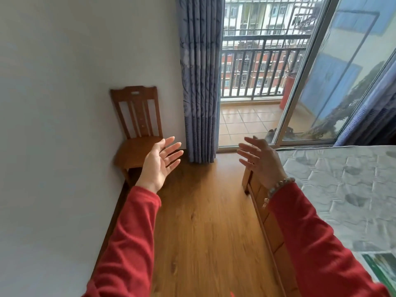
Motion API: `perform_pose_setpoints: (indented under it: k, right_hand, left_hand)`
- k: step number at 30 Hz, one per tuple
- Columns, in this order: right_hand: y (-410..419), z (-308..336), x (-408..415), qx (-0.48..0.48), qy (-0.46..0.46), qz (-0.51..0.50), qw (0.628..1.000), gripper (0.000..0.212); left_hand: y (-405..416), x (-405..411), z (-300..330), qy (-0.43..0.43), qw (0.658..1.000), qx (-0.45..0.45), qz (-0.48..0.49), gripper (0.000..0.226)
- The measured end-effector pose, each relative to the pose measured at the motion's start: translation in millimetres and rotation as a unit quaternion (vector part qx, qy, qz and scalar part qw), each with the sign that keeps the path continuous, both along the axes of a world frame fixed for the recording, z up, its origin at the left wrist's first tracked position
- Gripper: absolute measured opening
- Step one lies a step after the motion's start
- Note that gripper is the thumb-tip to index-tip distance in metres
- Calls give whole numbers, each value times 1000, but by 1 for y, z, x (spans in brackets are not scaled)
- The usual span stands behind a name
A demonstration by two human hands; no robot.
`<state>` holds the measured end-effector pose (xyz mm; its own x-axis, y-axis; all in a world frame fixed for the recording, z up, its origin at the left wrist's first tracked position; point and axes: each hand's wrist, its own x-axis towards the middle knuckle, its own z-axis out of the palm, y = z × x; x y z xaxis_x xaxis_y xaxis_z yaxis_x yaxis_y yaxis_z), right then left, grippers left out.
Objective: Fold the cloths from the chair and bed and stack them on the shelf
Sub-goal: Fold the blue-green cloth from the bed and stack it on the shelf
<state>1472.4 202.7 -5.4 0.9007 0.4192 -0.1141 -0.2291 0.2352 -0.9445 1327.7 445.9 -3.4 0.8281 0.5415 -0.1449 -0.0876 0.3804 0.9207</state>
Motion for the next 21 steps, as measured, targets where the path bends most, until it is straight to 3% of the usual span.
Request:
perform_pose_setpoints:
  k: [15, 21]
  right_hand:
    - [67, -7, 323, -9, 25, -26, 999, 32]
    - [85, -13, 411, -12, 37, -27, 999, 32]
  left_hand:
    - [66, 326, -14, 37, 999, 11, -35, 34]
    - [85, 410, -21, 52, 998, 2, -34, 34]
